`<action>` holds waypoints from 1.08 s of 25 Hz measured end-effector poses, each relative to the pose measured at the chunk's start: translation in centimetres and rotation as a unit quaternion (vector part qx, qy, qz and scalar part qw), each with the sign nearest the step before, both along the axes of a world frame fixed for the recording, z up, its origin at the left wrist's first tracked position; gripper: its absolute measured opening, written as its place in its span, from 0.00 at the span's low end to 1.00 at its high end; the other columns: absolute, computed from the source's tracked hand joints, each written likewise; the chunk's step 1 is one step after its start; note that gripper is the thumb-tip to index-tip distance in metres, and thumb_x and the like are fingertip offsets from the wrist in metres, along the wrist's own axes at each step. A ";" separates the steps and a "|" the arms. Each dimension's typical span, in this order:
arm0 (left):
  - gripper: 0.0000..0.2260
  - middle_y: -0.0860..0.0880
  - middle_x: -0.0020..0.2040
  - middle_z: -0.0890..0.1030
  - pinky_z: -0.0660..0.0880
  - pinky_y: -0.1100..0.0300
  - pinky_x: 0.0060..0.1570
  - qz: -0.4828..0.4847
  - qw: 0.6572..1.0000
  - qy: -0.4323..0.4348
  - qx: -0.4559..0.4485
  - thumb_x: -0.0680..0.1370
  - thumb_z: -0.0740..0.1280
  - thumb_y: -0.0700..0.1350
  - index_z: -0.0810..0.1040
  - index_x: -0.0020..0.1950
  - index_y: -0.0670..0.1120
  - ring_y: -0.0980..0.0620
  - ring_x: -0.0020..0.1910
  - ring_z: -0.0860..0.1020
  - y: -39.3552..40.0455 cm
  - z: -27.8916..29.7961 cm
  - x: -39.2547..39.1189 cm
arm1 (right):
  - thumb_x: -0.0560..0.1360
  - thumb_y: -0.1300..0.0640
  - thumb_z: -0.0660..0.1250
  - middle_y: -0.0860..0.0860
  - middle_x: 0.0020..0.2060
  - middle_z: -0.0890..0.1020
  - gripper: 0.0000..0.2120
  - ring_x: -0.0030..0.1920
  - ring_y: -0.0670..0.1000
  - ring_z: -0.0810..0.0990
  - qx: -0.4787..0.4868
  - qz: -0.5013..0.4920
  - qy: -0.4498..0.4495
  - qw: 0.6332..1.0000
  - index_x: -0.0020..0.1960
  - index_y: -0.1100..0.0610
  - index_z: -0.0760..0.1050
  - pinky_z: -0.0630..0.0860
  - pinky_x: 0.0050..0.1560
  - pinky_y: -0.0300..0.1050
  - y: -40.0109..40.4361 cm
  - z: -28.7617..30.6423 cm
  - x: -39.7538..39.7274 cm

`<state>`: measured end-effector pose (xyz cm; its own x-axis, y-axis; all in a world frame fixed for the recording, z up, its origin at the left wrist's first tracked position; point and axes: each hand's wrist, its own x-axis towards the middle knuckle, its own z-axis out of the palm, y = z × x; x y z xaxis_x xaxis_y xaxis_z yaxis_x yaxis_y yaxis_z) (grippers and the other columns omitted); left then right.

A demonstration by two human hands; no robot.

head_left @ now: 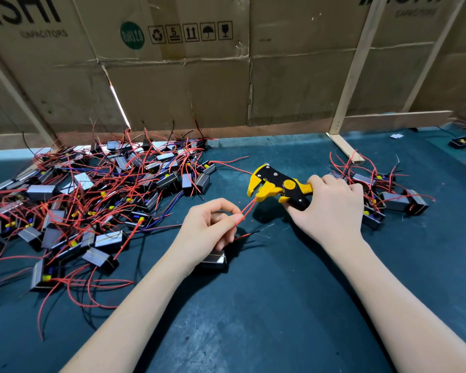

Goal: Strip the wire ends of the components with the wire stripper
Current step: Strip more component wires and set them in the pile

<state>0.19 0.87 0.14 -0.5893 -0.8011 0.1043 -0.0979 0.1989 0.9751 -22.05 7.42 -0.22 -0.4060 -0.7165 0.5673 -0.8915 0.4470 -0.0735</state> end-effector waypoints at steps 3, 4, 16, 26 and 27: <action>0.07 0.52 0.30 0.74 0.64 0.66 0.30 0.037 0.999 0.027 0.019 0.81 0.65 0.43 0.78 0.47 0.41 0.54 0.26 0.67 -0.1 -0.2 -0.3 | 0.66 0.35 0.70 0.54 0.39 0.80 0.24 0.44 0.59 0.78 0.012 -0.013 -0.014 1.000 0.43 0.57 0.76 0.63 0.48 0.52 0.1 0.0 -0.4; 0.09 0.52 0.32 0.74 0.66 0.66 0.33 0.047 0.998 0.030 0.019 0.80 0.66 0.48 0.79 0.48 0.42 0.55 0.29 0.69 -0.1 -0.1 -0.2 | 0.67 0.34 0.69 0.54 0.40 0.80 0.24 0.45 0.59 0.78 0.018 -0.019 -0.024 0.999 0.43 0.57 0.76 0.63 0.48 0.52 0.1 0.0 -0.5; 0.24 0.53 0.65 0.77 0.76 0.61 0.57 -0.043 0.991 -0.055 -0.112 0.80 0.67 0.40 0.65 0.73 0.51 0.58 0.59 0.79 1.0 0.7 -0.3 | 0.68 0.33 0.68 0.51 0.35 0.78 0.23 0.41 0.59 0.77 -0.129 -0.018 -0.219 0.967 0.37 0.54 0.72 0.73 0.50 0.55 1.4 3.0 -1.2; 0.27 0.48 0.79 0.58 0.58 0.49 0.70 0.138 0.853 -0.374 -0.337 0.81 0.60 0.51 0.57 0.79 0.50 0.49 0.76 0.56 -4.5 -1.1 2.1 | 0.66 0.32 0.71 0.54 0.33 0.73 0.26 0.36 0.51 0.71 0.214 0.361 -0.369 0.829 0.38 0.55 0.73 0.66 0.41 0.50 3.3 5.3 -1.2; 0.26 0.49 0.80 0.57 0.57 0.50 0.70 0.139 0.848 -0.385 -0.336 0.82 0.59 0.53 0.57 0.79 0.50 0.50 0.76 0.54 -4.7 -1.3 2.0 | 0.66 0.31 0.70 0.52 0.33 0.71 0.25 0.36 0.48 0.70 0.262 0.362 -0.381 0.809 0.38 0.54 0.73 0.65 0.42 0.49 3.6 5.4 -1.7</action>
<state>2.23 -3.80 -1.19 -0.4879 -0.8324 0.2628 -0.7889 0.5494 0.2753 -23.71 10.97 5.22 0.1396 -0.9841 -0.1098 -0.7186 -0.0244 -0.6950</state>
